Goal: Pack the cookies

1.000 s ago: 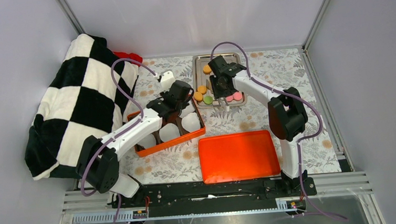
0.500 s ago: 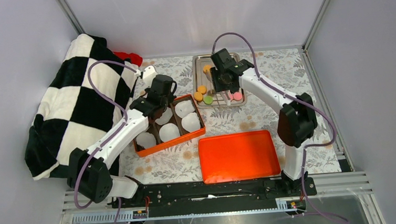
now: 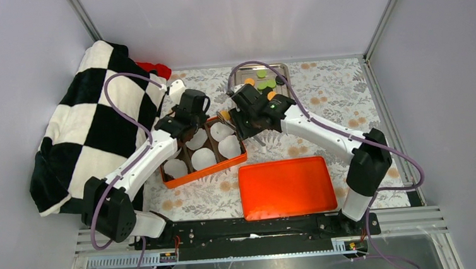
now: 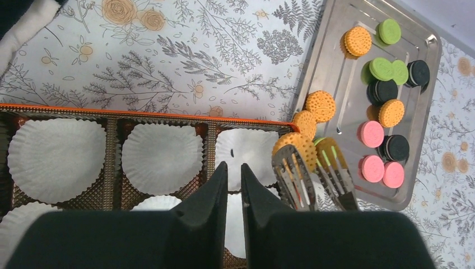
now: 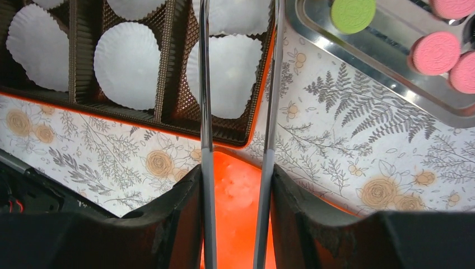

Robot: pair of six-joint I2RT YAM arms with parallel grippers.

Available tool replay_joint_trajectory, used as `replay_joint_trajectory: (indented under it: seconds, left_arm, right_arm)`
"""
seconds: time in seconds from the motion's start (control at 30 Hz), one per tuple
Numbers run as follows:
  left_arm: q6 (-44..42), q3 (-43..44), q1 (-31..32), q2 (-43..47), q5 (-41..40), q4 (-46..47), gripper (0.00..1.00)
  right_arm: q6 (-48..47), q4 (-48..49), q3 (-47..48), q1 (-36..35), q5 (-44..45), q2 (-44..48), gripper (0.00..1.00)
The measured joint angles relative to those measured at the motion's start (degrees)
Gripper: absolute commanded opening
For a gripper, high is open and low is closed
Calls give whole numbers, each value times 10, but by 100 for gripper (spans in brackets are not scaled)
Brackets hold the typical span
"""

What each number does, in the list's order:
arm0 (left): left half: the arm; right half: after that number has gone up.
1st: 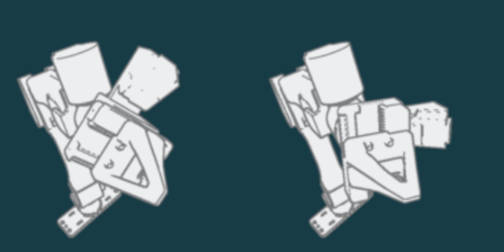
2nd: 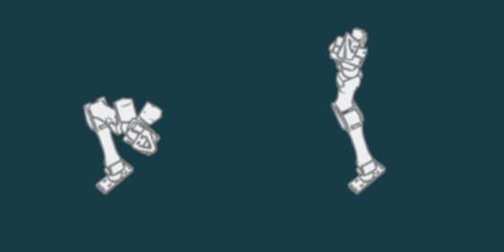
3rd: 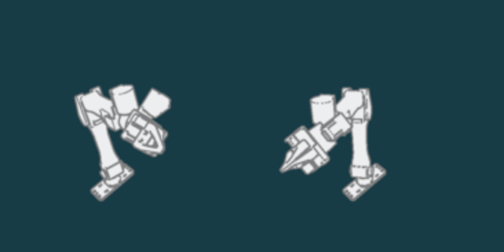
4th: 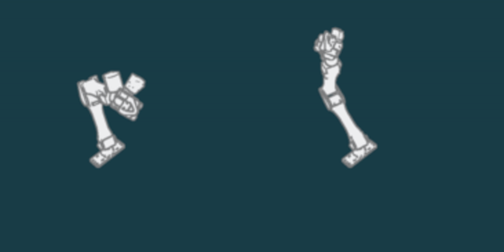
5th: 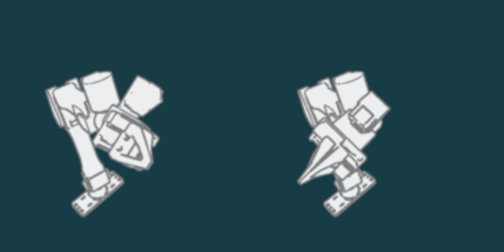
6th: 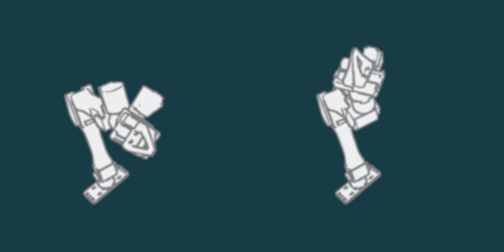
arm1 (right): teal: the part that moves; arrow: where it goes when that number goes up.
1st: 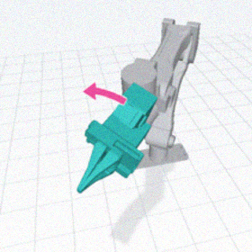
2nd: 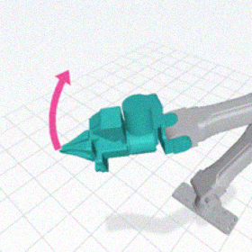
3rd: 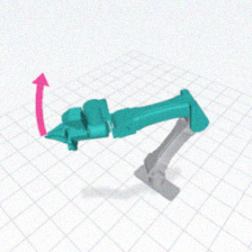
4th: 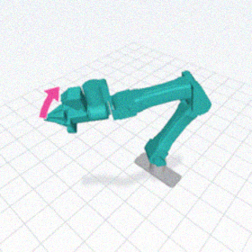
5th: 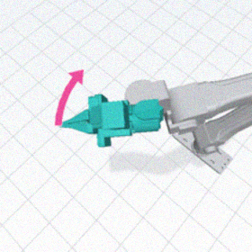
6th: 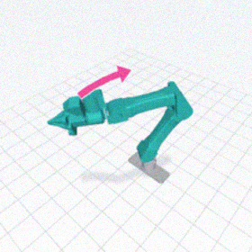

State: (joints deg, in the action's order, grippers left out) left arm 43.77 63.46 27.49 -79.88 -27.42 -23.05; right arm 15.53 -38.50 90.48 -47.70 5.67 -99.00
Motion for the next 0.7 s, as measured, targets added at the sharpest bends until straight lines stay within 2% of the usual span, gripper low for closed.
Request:
replay_joint_trajectory:
  seconds: [0.37,0.47,0.5,0.57,0.7]
  left_arm:
    - [0,-9,-15,1,0,-7,19]
    - [0,-13,-22,2,0,-8,20]
    - [0,-14,-23,2,0,-8,20]
    - [-2,-17,-25,3,0,-8,20]
    - [-7,-23,-26,3,0,-7,20]
  right_arm:
    - [0,-2,5,-8,-13,-55,24]
    - [-1,-2,6,-10,-21,-71,31]
    - [-1,-2,6,-11,-23,-73,37]
    - [-1,-2,7,-14,-22,-77,43]
    - [-1,-2,14,-16,-19,-79,52]
